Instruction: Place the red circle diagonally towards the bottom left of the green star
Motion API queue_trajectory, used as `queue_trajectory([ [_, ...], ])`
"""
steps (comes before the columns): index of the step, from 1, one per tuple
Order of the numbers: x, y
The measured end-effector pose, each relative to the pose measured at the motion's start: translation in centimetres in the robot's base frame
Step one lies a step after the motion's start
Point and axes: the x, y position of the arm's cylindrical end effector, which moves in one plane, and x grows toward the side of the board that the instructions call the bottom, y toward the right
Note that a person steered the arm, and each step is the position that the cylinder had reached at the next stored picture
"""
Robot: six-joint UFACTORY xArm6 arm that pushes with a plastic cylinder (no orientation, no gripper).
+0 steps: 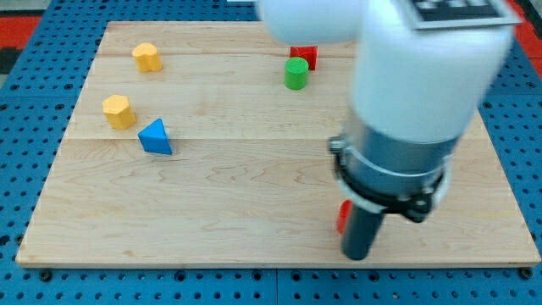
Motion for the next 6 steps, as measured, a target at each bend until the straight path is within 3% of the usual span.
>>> queue_trajectory([
  [2,-2.7,-3.6],
  [5,-3.7,1.0],
  [6,-4.1,-3.3],
])
